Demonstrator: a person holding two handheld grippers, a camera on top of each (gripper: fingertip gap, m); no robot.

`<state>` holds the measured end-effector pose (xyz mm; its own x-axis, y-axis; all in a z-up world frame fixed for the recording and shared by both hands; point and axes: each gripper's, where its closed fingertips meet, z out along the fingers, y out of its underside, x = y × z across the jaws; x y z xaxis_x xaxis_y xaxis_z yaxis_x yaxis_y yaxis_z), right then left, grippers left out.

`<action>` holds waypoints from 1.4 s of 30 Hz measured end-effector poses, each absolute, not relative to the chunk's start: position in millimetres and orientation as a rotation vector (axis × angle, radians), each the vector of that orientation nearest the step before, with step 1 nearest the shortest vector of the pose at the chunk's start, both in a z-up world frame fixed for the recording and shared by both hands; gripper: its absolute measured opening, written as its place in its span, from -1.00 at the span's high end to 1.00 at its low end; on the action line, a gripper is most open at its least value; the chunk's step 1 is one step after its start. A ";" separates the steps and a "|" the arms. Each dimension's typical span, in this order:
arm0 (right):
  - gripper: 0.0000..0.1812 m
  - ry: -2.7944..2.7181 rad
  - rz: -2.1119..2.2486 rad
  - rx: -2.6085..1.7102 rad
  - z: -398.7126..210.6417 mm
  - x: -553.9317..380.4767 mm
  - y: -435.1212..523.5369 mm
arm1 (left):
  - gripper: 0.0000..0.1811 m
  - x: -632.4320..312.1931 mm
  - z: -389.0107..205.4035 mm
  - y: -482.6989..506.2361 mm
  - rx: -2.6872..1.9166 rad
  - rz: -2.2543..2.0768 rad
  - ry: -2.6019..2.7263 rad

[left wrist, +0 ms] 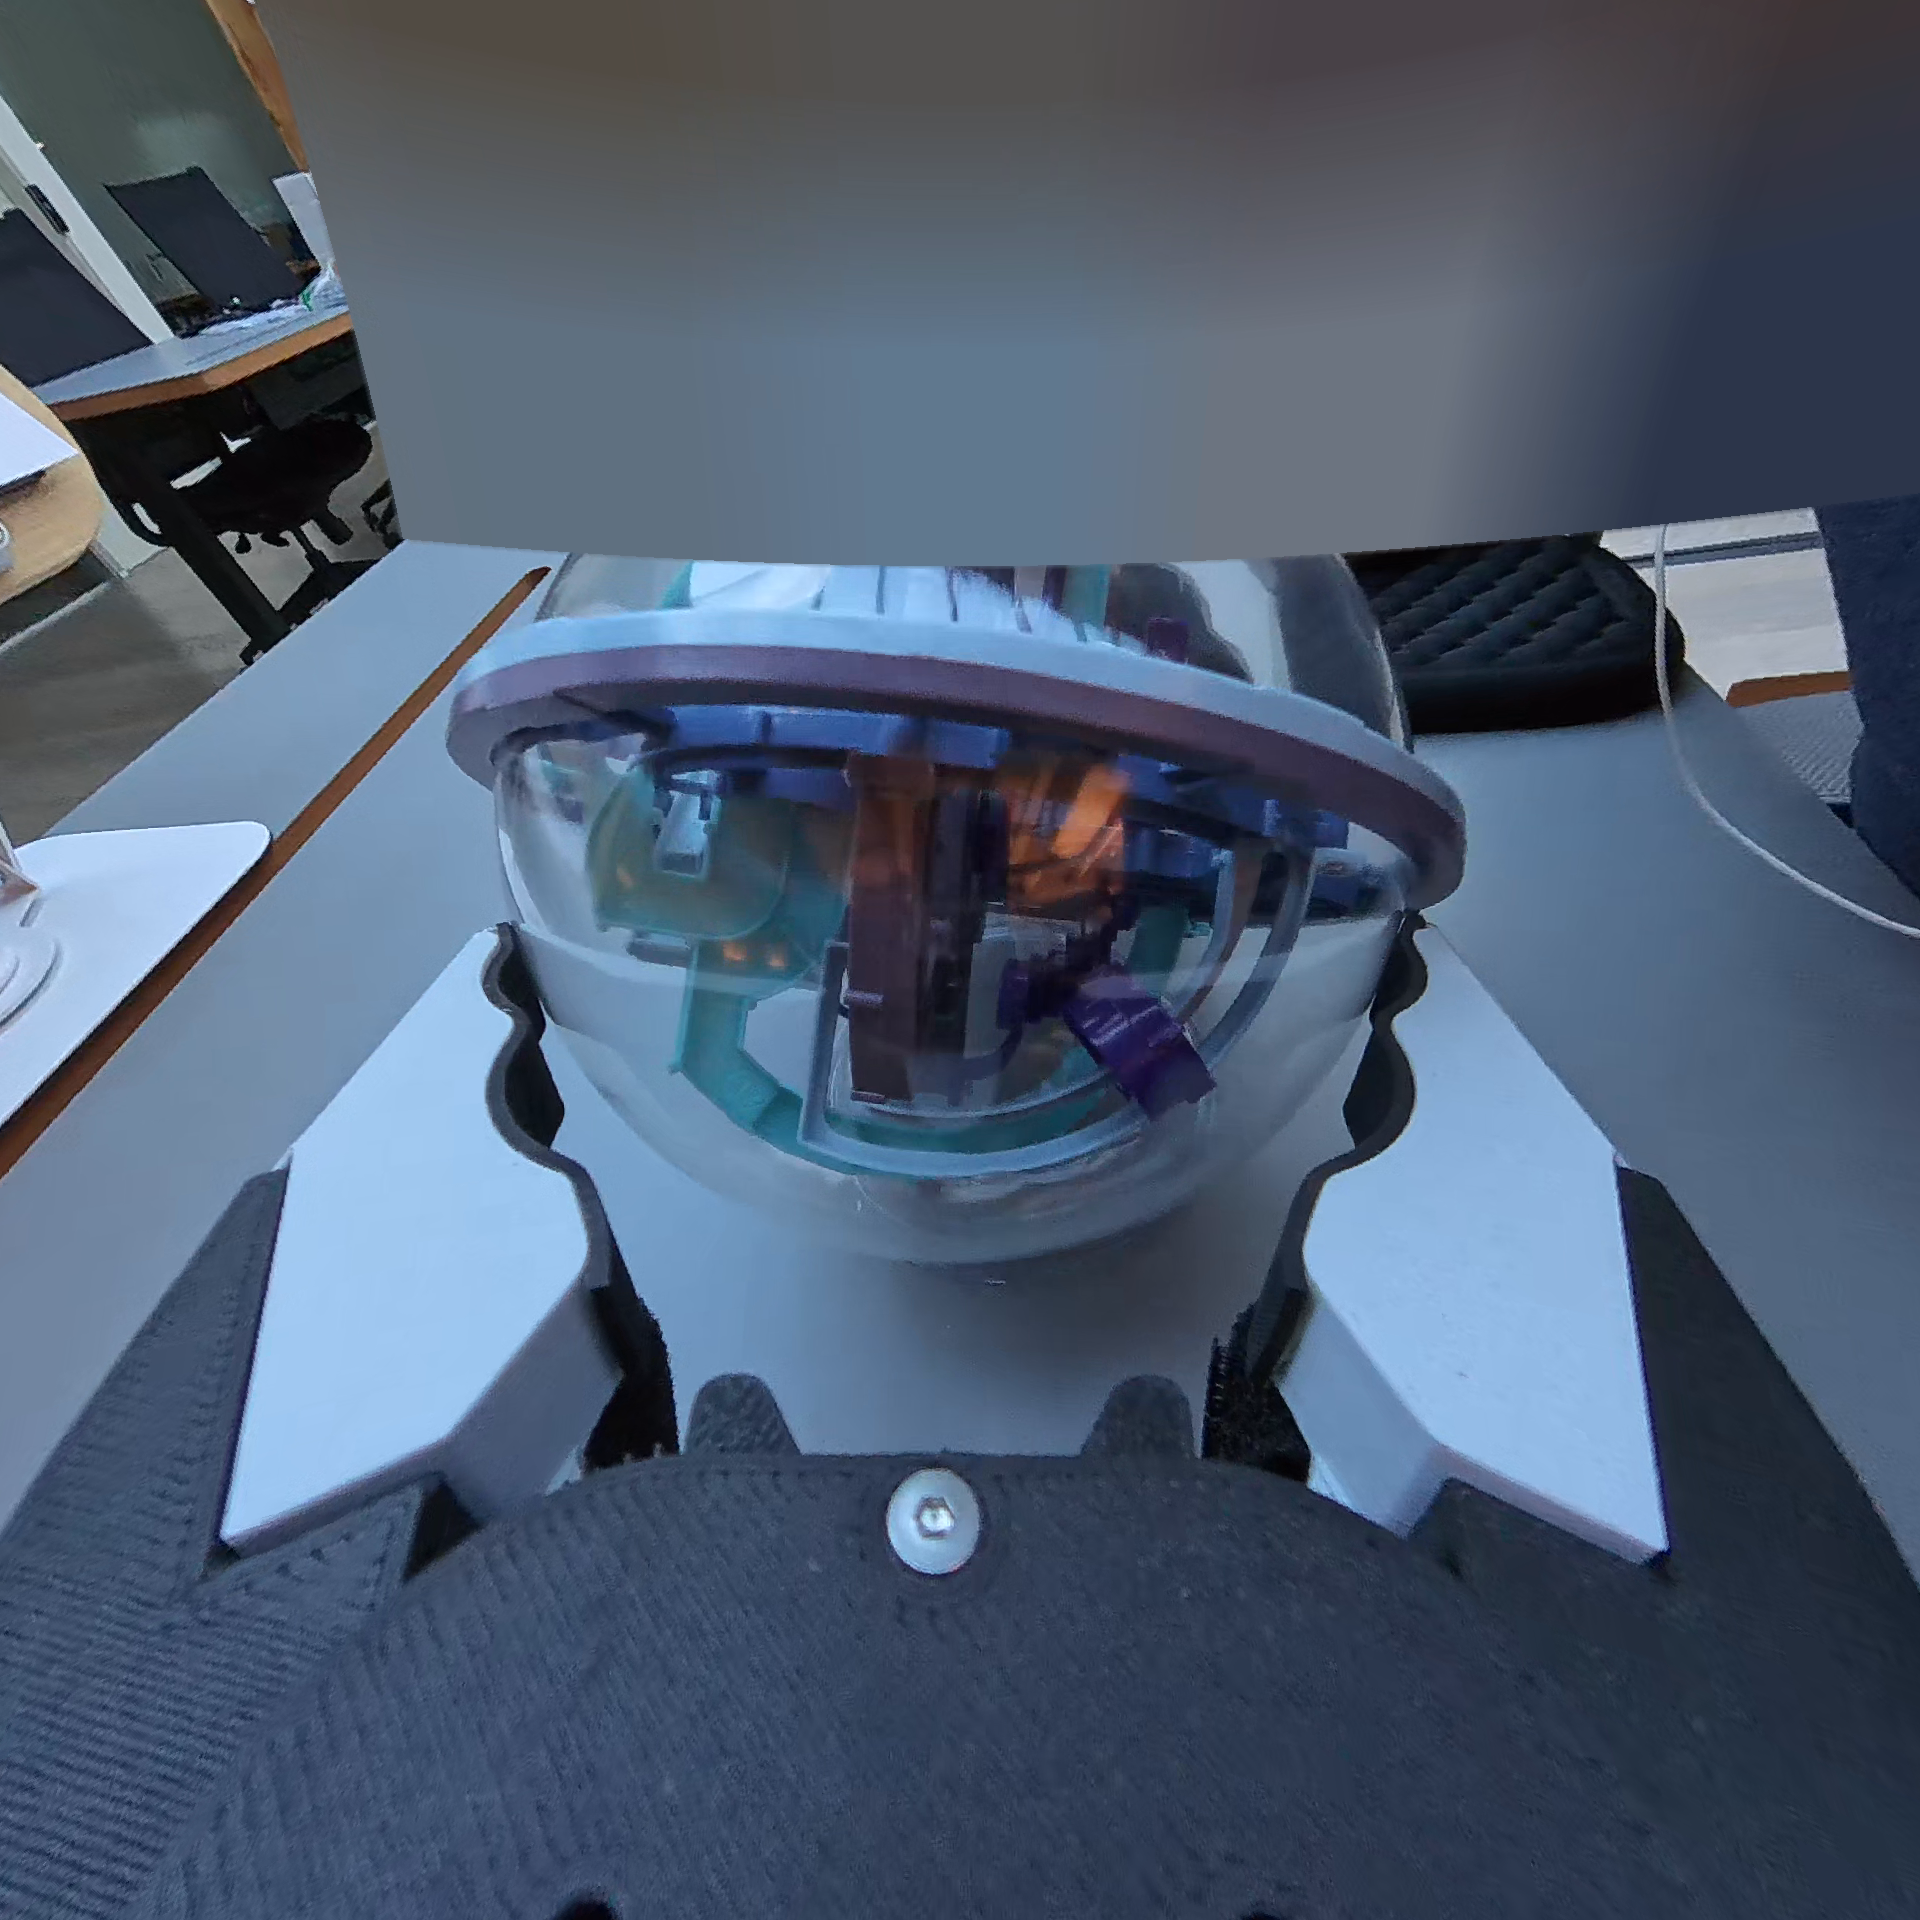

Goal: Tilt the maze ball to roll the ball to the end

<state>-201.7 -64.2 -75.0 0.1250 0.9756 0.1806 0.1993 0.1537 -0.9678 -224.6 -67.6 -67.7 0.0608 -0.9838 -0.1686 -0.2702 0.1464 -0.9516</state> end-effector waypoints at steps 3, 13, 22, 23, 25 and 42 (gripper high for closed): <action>-0.55 -1.314 0.881 -1.277 -75.0 -201.9 -64.6 | -0.70 -224.7 -67.9 -68.0 -1.313 -0.887 1.410; -0.55 -1.305 0.897 -1.250 -72.3 -202.2 -67.7 | -0.68 -229.0 -76.5 -69.9 -1.348 -0.913 1.412; -0.58 -1.309 0.889 -1.257 -74.2 -204.0 -67.0 | -0.67 -229.3 -84.5 -69.0 -1.384 -0.920 1.419; -0.59 -1.308 0.892 -1.265 -74.9 -204.5 -66.5 | -0.68 -228.5 -84.3 -68.8 -1.384 -0.927 1.410; -0.59 -1.303 0.899 -1.276 -74.9 -204.4 -65.4 | -0.69 -226.9 -83.5 -68.1 -1.384 -0.943 1.387; -0.58 -1.248 0.894 -1.256 -33.4 -202.9 -66.6 | -0.68 -223.0 -33.6 -69.0 -1.290 -0.999 1.351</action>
<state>-202.9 -66.6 -33.4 0.1605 0.9712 0.1762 0.1457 0.1533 -0.9774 -223.0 -69.0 -33.6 0.0432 -0.9933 -0.1075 -0.1882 0.0976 -0.9773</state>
